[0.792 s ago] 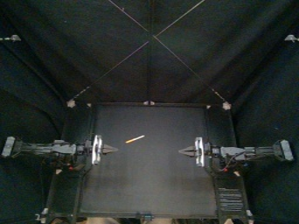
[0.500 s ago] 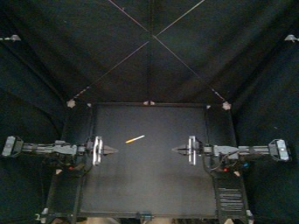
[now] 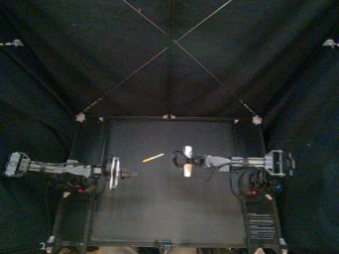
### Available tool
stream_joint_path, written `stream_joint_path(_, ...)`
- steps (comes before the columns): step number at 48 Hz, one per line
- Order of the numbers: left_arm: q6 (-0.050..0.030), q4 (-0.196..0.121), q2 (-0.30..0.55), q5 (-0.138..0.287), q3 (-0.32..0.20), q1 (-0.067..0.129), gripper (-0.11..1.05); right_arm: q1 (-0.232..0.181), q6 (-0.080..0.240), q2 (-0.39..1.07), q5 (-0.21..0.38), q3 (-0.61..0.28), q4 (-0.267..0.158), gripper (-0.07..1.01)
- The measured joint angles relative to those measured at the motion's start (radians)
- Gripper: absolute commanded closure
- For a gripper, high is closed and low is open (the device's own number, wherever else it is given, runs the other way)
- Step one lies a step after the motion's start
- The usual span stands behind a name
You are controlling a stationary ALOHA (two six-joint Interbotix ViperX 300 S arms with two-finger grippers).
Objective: Uncap the pen
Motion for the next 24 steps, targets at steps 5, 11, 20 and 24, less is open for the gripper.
stream_joint_path(5, -0.0015, 0.0, 0.002, 0.0, 0.003, 0.0, 0.95, -0.005, -0.012, 0.121, 0.067, -0.097, -0.021, 0.62)
stream_joint_path(11, 0.0, 0.0, 0.002, 0.0, 0.009, 0.002, 0.95, -0.006, -0.011, 0.242, 0.167, -0.202, -0.044, 0.44)
stream_joint_path(20, 0.0, 0.0, 0.002, 0.002, 0.02, 0.011, 0.95, -0.014, -0.017, 0.371, 0.308, -0.353, -0.066, 0.26)
stream_joint_path(24, 0.0, 0.0, 0.002, 0.0, 0.023, 0.014, 0.95, -0.02, -0.02, 0.405, 0.344, -0.399, -0.069, 0.22)
